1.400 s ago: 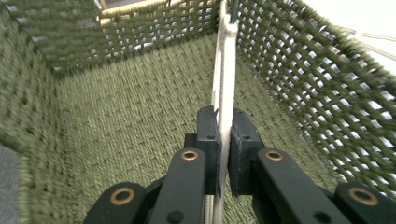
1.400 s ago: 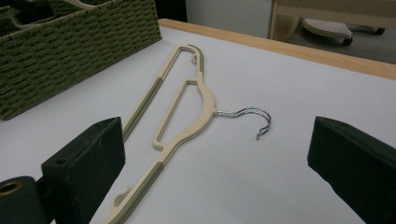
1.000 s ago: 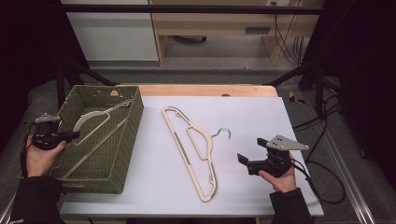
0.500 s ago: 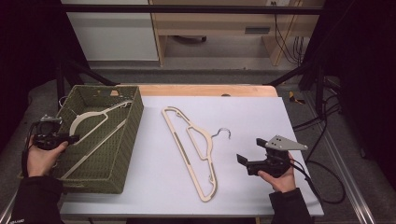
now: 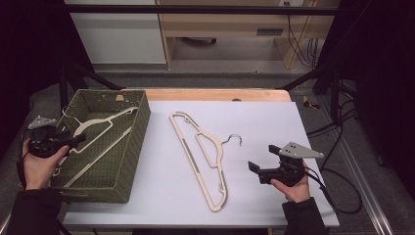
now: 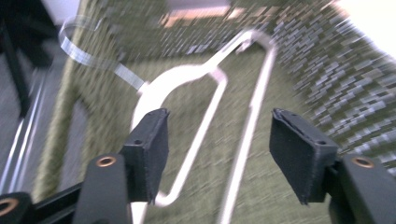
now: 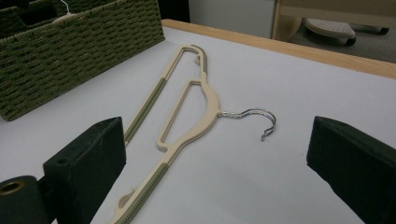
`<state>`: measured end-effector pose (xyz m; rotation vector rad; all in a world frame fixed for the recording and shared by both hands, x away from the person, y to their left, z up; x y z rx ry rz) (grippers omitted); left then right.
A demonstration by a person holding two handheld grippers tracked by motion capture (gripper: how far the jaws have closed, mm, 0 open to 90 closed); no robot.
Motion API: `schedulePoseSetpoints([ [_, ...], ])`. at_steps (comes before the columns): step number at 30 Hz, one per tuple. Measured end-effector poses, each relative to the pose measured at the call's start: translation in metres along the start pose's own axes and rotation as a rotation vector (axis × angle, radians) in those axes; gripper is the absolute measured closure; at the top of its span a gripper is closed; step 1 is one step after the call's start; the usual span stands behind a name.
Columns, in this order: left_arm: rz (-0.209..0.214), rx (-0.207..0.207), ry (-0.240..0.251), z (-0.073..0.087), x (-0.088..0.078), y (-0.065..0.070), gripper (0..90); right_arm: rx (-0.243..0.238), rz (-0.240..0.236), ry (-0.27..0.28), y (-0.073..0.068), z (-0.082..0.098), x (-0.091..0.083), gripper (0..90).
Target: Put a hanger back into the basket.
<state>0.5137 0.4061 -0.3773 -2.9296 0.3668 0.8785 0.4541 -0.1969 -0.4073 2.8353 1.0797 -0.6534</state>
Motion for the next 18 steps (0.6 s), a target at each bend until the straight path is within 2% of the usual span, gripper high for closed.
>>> schedulePoseSetpoints([
  [4, 0.087, 0.009, 0.105, -0.012, -0.014, 0.027, 28.7, 0.004, -0.005, -0.008, -0.002, 0.0, 0.002, 6.1],
  [6, 0.125, 0.027, 0.155, -0.018, -0.021, 0.042, 24.7, 0.015, -0.002, -0.015, -0.003, 0.0, 0.004, 6.2],
  [8, 0.174, 0.033, 0.198, -0.022, -0.028, 0.057, 20.8, 0.033, 0.006, -0.018, -0.004, 0.0, 0.006, 6.7],
  [11, 0.234, 0.058, 0.252, -0.027, -0.035, 0.083, 16.6, 0.036, 0.008, -0.029, -0.006, 0.001, 0.011, 7.4],
  [13, 0.266, 0.08, 0.272, -0.029, -0.037, 0.101, 13.7, 0.043, 0.006, -0.043, -0.01, 0.002, 0.015, 8.0],
  [16, 0.325, 0.115, 0.272, -0.029, -0.035, 0.129, 9.8, 0.039, 0.009, -0.069, -0.016, 0.003, 0.022, 9.9],
  [17, 0.325, 0.115, 0.272, -0.029, -0.035, 0.129, 8.9, 0.027, 0.012, -0.08, -0.017, 0.004, 0.025, 10.6],
  [18, 0.358, 0.134, 0.278, -0.028, -0.031, 0.147, 8.8, 0.022, 0.012, -0.086, -0.019, 0.004, 0.027, 11.1],
])
Point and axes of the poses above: each handheld gripper's, and its own axes: x roughly forward along the jaws, z roughly out of its underside, y roughly to its right, the point moved 4 cm from there along x, roughly forward along the jaws, and after that the axes turned 2 degrees about -z, right-handed, at the moved point
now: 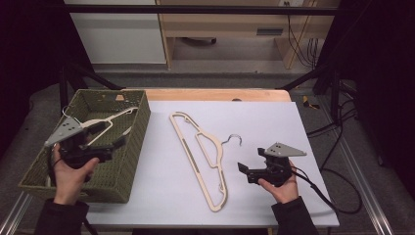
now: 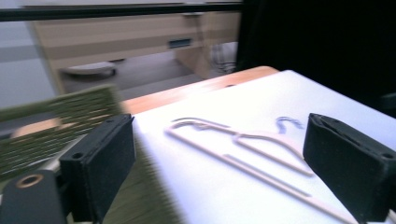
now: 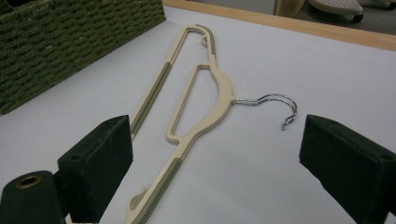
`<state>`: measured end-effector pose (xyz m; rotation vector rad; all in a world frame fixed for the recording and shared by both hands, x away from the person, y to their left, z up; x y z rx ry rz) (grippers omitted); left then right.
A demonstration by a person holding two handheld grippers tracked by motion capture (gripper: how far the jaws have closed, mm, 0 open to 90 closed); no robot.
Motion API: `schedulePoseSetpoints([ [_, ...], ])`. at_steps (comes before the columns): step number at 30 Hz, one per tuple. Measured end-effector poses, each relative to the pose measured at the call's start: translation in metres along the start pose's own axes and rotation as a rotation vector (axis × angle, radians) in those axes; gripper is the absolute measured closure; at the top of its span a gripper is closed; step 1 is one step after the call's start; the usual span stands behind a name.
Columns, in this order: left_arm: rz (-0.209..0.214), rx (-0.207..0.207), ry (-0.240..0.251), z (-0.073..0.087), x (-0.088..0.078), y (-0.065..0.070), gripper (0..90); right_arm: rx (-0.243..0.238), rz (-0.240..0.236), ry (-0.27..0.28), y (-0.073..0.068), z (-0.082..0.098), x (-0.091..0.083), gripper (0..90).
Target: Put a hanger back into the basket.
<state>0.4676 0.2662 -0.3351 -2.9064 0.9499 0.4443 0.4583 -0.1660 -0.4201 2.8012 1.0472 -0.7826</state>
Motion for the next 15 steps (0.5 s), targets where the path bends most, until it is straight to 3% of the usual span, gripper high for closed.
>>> schedulePoseSetpoints([
  [7, 0.104, 0.022, -0.031, 0.018, 0.035, 0.05, 7.6, 0.0, -0.004, -0.045, -0.013, 0.006, 0.018, 11.2],
  [15, 0.116, 0.058, -0.113, 0.045, 0.055, 0.07, 7.7, 0.011, 0.001, -0.104, -0.019, 0.018, 0.037, 15.3],
])
Point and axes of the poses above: each handheld gripper's, and its own axes: x roughly forward along the jaws, z roughly out of its underside, y roughly to its right, the point moved 4 cm from there along x, roughly forward along the jaws, and after that the axes turned 2 degrees about -z, right-handed, at the moved point
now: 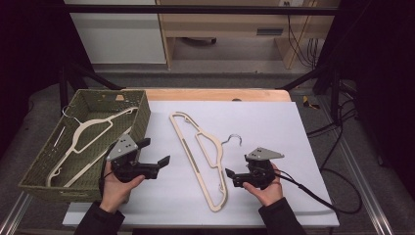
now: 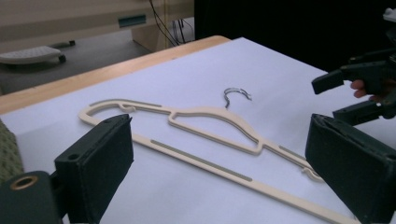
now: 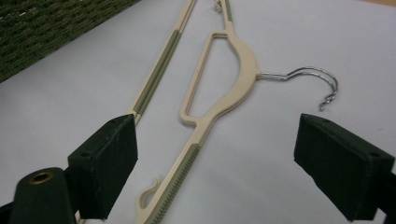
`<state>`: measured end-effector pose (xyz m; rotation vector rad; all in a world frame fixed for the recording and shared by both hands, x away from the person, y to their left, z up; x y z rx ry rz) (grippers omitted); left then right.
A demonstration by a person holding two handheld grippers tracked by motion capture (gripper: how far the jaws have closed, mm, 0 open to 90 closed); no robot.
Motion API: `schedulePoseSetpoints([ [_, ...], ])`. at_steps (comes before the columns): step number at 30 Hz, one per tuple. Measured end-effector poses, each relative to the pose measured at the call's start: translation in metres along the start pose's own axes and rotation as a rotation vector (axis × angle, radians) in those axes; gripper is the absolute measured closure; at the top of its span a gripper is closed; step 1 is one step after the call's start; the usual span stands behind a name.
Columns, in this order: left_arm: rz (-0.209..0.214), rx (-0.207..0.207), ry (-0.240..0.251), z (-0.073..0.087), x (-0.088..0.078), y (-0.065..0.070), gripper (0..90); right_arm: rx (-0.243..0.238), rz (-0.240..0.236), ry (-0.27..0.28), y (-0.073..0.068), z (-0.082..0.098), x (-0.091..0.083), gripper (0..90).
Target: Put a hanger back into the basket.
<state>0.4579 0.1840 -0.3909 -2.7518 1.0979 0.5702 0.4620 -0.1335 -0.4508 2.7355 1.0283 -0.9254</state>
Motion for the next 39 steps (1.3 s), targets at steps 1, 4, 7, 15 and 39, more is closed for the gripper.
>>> schedulePoseSetpoints([
  [1, -0.004, 0.01, -0.003, 0.003, 0.002, 0.002, 7.7, 0.001, -0.002, -0.01, -0.001, 0.001, 0.003, 15.6],
  [4, 0.015, 0.009, -0.024, 0.01, 0.008, 0.006, 7.9, -0.005, 0.004, -0.041, -0.003, 0.006, 0.015, 18.3],
  [7, 0.017, 0.02, -0.041, 0.014, 0.012, 0.008, 7.9, -0.02, 0.012, -0.07, -0.005, 0.01, 0.026, 23.7],
  [15, 0.003, 0.013, -0.068, 0.022, 0.017, 0.005, 8.0, -0.02, 0.008, -0.148, -0.006, 0.021, 0.05, 40.4],
  [39, 0.019, 0.02, -0.117, 0.032, 0.026, 0.008, 8.8, 0.136, 0.013, -0.252, 0.0, 0.023, 0.05, 78.6],
])
Point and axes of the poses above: each handheld gripper's, and its own axes: x roughly forward along the jaws, z roughly out of its underside, y roughly to its right, the point moved 4 cm from there along x, roughly forward along the jaws, and after that the axes turned 2 degrees about -z, right-handed, at the moved point
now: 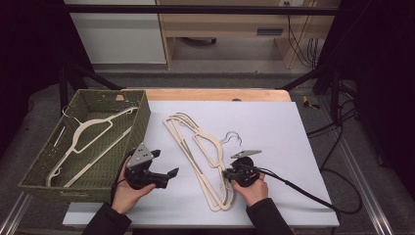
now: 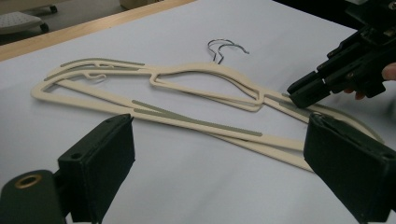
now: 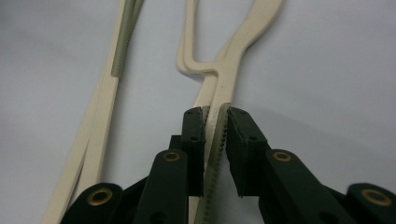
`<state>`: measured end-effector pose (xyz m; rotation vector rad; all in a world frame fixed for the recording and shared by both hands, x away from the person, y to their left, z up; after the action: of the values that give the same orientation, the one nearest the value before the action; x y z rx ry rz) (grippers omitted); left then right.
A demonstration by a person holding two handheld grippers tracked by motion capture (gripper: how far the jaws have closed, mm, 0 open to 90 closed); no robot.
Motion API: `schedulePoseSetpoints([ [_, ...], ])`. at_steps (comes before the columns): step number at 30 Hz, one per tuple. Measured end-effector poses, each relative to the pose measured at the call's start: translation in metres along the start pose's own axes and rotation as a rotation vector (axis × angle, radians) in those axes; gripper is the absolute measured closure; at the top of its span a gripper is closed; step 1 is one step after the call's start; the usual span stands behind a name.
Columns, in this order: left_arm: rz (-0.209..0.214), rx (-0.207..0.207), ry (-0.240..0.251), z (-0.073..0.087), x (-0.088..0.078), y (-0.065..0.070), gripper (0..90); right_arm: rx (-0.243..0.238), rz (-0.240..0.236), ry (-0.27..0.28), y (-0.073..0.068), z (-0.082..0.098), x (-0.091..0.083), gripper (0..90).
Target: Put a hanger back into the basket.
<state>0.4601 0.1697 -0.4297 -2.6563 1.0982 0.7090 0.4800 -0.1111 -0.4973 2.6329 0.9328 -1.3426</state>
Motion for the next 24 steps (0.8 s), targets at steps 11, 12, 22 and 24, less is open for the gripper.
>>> schedulePoseSetpoints([
  [11, 0.004, 0.006, -0.014, 0.002, 0.003, 0.002, 8.9, -0.029, 0.02, -0.017, 0.014, 0.006, -0.005, 69.4],
  [12, 0.005, 0.006, -0.014, 0.002, 0.003, 0.003, 8.9, -0.05, 0.027, -0.02, 0.013, 0.007, -0.005, 69.7],
  [22, 0.008, 0.012, -0.028, 0.003, 0.006, 0.005, 9.1, -0.025, 0.049, -0.035, 0.016, 0.004, -0.005, 79.9],
  [24, 0.007, 0.012, -0.024, 0.003, 0.006, 0.005, 9.2, 0.001, 0.024, -0.021, 0.018, 0.004, -0.007, 80.0],
])
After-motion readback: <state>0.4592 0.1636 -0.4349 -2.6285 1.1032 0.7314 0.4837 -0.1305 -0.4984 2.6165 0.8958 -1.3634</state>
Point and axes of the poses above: each handheld gripper's, and its own axes: x roughly forward along the jaws, z roughly out of its underside, y roughly to its right, the point moved 4 cm from there along x, roughly forward along the jaws, and after that the axes turned 2 degrees about -z, right-handed, at the moved point
